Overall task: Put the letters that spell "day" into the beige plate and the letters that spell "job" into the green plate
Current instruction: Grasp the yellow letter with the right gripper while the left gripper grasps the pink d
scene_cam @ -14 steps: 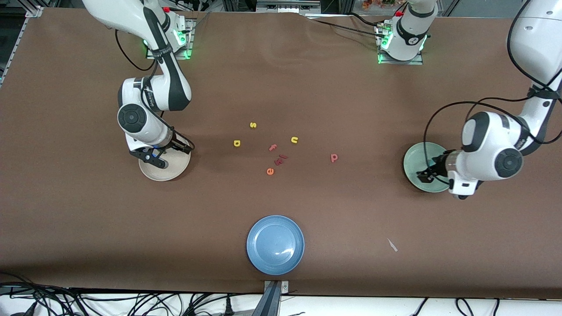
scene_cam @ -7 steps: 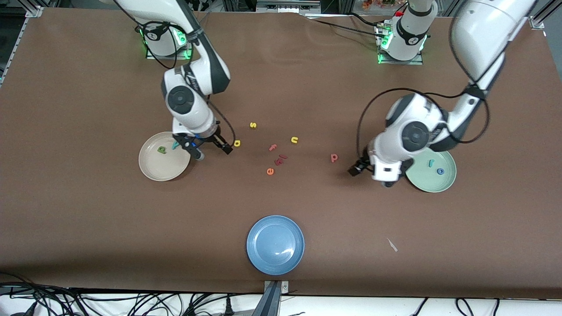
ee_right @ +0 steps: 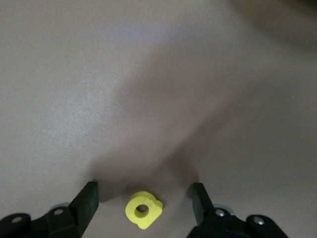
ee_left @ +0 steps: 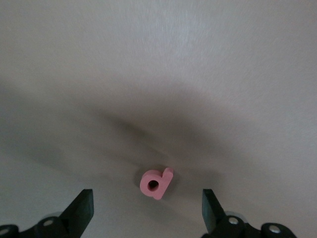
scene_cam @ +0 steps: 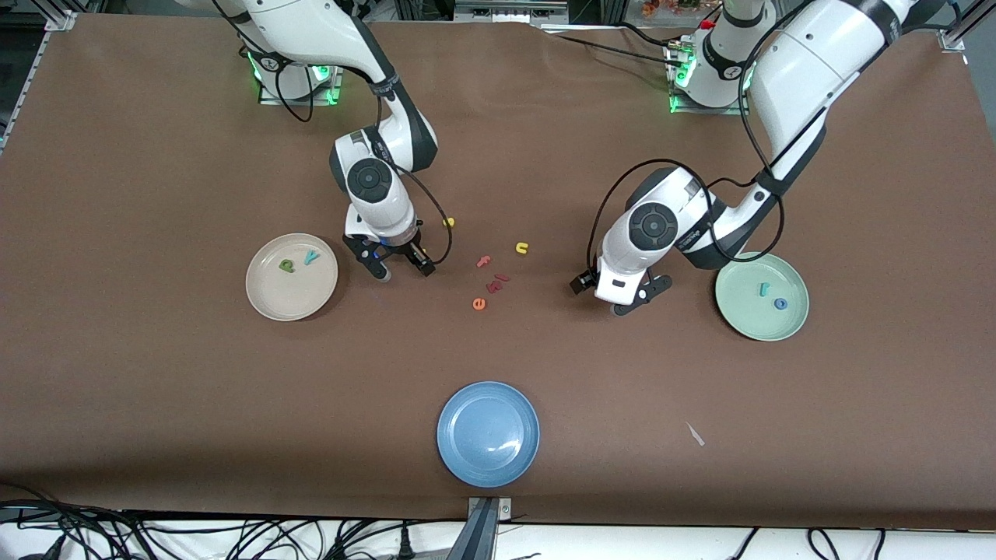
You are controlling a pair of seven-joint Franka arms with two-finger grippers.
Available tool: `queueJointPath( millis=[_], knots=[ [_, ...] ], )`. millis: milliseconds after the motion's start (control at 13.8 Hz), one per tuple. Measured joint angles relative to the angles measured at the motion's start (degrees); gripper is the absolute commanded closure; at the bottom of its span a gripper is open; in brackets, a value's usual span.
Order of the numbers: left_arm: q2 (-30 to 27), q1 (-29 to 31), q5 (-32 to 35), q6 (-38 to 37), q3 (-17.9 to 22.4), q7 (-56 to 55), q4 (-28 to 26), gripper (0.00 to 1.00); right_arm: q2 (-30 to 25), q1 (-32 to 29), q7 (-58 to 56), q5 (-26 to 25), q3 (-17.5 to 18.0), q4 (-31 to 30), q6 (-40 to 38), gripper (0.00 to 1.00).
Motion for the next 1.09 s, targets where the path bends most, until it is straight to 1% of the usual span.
queueJointPath(
  millis=[145,218,291,363,436,509,581,654,799,872,945,1090],
  knots=[
    [0.94,-0.1,0.0,0.32,0.01,0.0,0.0,0.23,0.04,0.62,0.04,0.01,0.06,0.06,0.0,0.28],
    [1.2,-0.11,0.0,0.43,0.11,0.0,0.0,0.26,0.02,0.83,0.2,0.01,0.09,0.17,0.0,0.36],
    [1.33,-0.14,0.22,0.51,0.37,0.03,0.0,0.26,0.02,0.97,0.32,0.01,0.14,0.19,0.0,0.48],
    [1.46,-0.15,1.2,0.66,0.61,0.03,0.01,0.29,-0.08,1.04,0.39,0.01,0.17,0.27,0.0,0.63],
    [1.72,-0.16,2.2,0.84,0.72,-0.01,0.02,0.31,-0.25,1.07,0.41,0.01,0.17,0.38,-0.07,0.77],
    [2.09,-0.18,2.46,0.97,0.81,-0.01,0.06,0.36,-0.43,1.07,0.41,0.01,0.17,0.38,-0.22,0.86],
    [2.52,-0.21,2.63,1.19,0.97,-0.01,0.17,0.45,-0.56,1.07,0.4,0.01,0.15,0.38,-0.25,0.9],
    [2.87,-0.22,2.67,1.56,1.14,-0.01,0.28,0.56,-0.58,1.07,0.4,0.01,0.13,0.41,-0.22,0.91],
    [2.99,-0.37,2.67,1.97,1.06,-0.01,0.84,0.85,-1.07,1.12,-0.35,-0.04,-0.6,0.84,-1.5,0.91],
    [3.01,-0.44,2.67,1.96,1.08,-0.01,0.86,0.96,-1.94,1.14,-2.13,-0.05,-1.68,1.4,-3.91,0.91],
    [3.0,-0.47,2.67,2.04,1.06,-0.02,0.98,1.0,-3.37,1.16,-5.09,-0.05,-3.31,2.04,-7.39,0.91],
    [2.98,-0.44,2.67,1.96,1.17,-0.03,1.3,1.0,-7.5,1.1,-13.27,-0.05,-8.01,2.68,-14.88,0.9]
  ],
)
